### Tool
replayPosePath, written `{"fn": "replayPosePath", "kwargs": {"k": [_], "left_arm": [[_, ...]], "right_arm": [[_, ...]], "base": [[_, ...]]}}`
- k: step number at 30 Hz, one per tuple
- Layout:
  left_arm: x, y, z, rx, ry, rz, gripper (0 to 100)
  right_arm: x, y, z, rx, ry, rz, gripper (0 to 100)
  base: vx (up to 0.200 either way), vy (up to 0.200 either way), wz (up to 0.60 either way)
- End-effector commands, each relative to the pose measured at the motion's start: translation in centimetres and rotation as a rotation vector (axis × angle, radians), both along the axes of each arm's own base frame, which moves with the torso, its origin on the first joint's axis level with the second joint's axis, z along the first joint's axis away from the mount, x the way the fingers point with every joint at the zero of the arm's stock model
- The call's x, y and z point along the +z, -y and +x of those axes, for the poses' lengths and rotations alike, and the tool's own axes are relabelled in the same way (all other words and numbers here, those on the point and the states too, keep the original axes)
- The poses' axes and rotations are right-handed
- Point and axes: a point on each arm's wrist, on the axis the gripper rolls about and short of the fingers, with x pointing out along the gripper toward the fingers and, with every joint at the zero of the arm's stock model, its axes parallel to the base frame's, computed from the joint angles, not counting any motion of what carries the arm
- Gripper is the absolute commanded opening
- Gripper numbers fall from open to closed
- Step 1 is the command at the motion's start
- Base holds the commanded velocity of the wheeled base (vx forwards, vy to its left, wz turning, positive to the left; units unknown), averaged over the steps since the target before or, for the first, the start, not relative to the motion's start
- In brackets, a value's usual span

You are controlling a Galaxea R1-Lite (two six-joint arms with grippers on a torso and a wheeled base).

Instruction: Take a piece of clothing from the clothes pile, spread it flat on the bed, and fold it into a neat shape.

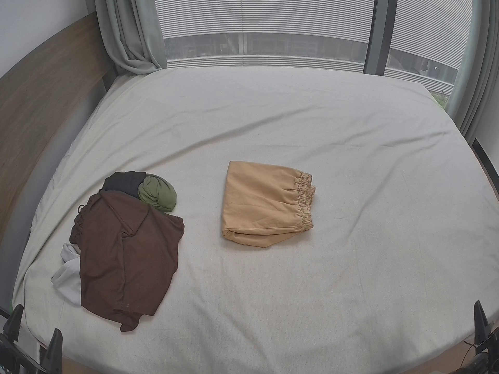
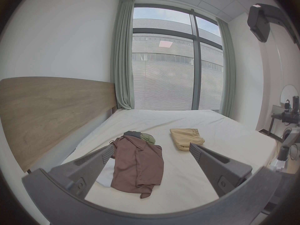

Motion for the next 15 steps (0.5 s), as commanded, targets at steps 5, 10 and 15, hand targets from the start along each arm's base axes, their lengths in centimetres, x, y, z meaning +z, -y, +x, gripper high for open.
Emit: {"fn": "replayPosePath", "kwargs": {"k": [5, 10, 15], "left_arm": [[-1.09, -0.19, 0.09, 0.086, -0.071, 0.002, 100], [-1.05, -0.17, 0.07, 0.071, -0.063, 0.01, 100], [-1.04, -0.17, 0.06, 0.068, -0.06, 0.01, 100]], "right_arm": [[-0.54, 0.15, 0.08, -0.069, -0.014, -0.015, 100], [-0.56, 0.25, 0.06, -0.104, -0.014, -0.016, 100], [-0.46, 0.0, 0.06, -0.003, -0.004, -0.014, 100]], "base": [[0.0, 0.0, 0.0], [0.0, 0.0, 0.0], [0.0, 0.0, 0.0]]}}
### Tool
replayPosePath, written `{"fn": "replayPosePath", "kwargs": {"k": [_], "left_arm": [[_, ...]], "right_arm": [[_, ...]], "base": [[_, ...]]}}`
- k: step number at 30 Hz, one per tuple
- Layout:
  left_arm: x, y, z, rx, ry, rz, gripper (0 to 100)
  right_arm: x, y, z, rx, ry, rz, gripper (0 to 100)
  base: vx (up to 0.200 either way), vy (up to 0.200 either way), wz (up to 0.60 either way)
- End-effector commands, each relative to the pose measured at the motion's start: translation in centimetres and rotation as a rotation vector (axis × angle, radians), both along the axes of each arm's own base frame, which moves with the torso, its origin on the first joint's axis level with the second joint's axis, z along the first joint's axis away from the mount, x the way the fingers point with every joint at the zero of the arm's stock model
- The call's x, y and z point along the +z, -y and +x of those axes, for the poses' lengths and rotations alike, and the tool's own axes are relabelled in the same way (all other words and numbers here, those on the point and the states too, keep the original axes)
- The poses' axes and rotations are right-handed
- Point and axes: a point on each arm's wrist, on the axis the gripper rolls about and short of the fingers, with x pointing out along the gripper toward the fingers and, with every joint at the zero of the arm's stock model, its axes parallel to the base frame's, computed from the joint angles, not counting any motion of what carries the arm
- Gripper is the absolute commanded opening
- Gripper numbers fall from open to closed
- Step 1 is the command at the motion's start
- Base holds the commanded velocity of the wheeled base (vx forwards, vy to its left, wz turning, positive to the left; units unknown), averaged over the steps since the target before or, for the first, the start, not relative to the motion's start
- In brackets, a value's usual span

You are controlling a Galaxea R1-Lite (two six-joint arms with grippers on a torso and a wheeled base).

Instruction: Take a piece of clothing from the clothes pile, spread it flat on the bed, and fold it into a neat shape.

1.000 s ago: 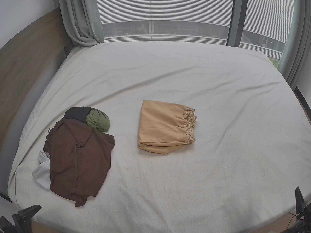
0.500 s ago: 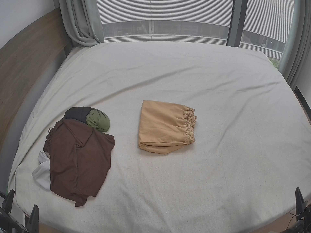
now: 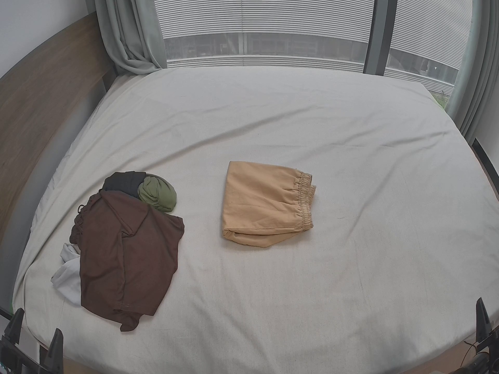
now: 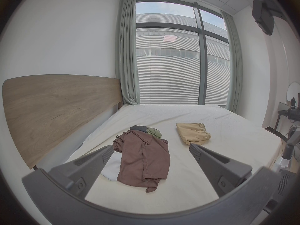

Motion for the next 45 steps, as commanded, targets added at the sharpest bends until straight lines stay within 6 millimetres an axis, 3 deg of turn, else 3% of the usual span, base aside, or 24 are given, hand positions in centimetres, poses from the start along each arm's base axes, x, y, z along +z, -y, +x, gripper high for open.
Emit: {"fn": "replayPosePath", "kwargs": {"k": [1, 8, 17, 25, 28, 30, 45], "left_arm": [[-0.5, 0.0, 0.0, -0.001, -0.005, -0.001, 100], [-0.5, 0.0, 0.0, -0.002, -0.003, -0.002, 100], [-0.5, 0.0, 0.0, -0.004, -0.005, 0.006, 100], [-0.5, 0.0, 0.0, -0.004, -0.005, 0.007, 100], [-0.5, 0.0, 0.0, -0.004, -0.005, 0.007, 100], [-0.5, 0.0, 0.0, -0.004, -0.005, 0.007, 100], [-0.5, 0.0, 0.0, -0.004, -0.005, 0.006, 100]], "right_arm": [[-0.4, -0.1, 0.1, 0.038, 0.001, 0.0, 100], [-0.5, -0.1, 0.1, 0.024, -0.007, -0.04, 100], [-0.5, -0.2, 0.1, 0.102, -0.007, 0.035, 100], [0.5, -0.2, 0.0, 0.08, 0.091, 0.041, 100], [-0.8, 0.0, 0.1, 0.003, -0.04, 0.014, 100], [-1.2, -0.1, 0.1, 0.058, -0.081, -0.003, 100], [-1.2, -0.1, 0.1, 0.056, -0.077, 0.0, 100]], "base": [[0.0, 0.0, 0.0], [0.0, 0.0, 0.0], [0.0, 0.0, 0.0], [0.0, 0.0, 0.0], [0.0, 0.0, 0.0], [0.0, 0.0, 0.0], [0.0, 0.0, 0.0]]}}
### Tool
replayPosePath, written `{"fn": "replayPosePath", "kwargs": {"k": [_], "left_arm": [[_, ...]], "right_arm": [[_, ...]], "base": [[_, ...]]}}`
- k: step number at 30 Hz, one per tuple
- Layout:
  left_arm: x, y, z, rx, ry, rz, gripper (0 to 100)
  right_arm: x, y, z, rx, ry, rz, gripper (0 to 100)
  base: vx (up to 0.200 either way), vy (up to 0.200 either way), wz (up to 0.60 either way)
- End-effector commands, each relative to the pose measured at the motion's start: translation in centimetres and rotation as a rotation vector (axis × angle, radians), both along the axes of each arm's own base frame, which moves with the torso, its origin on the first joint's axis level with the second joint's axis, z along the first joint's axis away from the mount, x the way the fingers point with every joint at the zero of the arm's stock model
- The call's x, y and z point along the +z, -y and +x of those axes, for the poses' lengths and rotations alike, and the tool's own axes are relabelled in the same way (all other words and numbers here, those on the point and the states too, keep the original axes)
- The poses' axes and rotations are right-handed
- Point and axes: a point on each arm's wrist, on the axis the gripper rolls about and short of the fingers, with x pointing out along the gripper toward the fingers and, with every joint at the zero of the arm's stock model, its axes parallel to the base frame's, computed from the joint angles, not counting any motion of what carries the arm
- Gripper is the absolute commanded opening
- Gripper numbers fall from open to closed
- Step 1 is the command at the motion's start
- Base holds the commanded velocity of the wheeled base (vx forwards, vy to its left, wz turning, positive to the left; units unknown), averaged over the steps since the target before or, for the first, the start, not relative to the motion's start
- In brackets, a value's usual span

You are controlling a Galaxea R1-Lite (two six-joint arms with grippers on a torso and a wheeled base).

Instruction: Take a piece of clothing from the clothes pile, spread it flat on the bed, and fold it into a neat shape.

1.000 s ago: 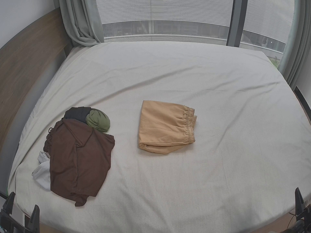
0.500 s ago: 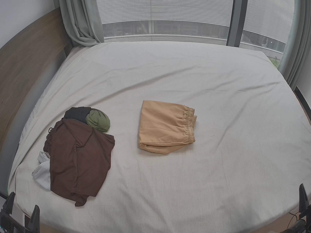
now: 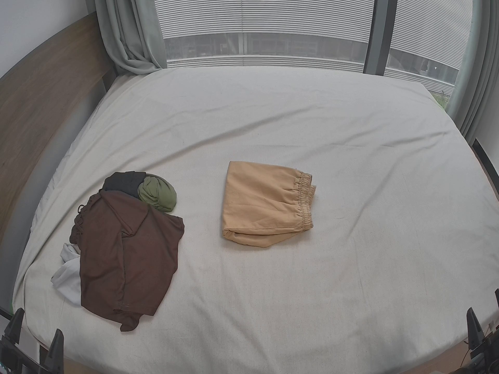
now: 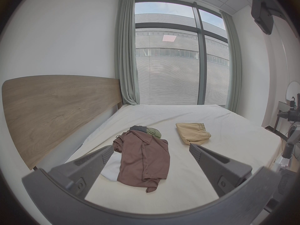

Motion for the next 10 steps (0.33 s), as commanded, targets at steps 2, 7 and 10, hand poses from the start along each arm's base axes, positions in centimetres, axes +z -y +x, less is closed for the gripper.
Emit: {"fn": "replayPosePath", "kwargs": {"k": [2, 7, 10], "left_arm": [[-0.47, 0.0, 0.03, 0.002, -0.005, -0.002, 100], [-0.49, 0.0, 0.03, 0.002, -0.007, -0.002, 100], [-0.49, 0.0, 0.03, 0.002, -0.007, -0.003, 100]], "right_arm": [[-0.52, 0.01, 0.05, -0.001, -0.009, 0.005, 100], [-0.52, 0.02, 0.05, -0.005, -0.009, 0.008, 100], [-0.52, 0.02, 0.05, -0.007, -0.009, 0.008, 100]], "base": [[0.0, 0.0, 0.0], [0.0, 0.0, 0.0], [0.0, 0.0, 0.0]]}}
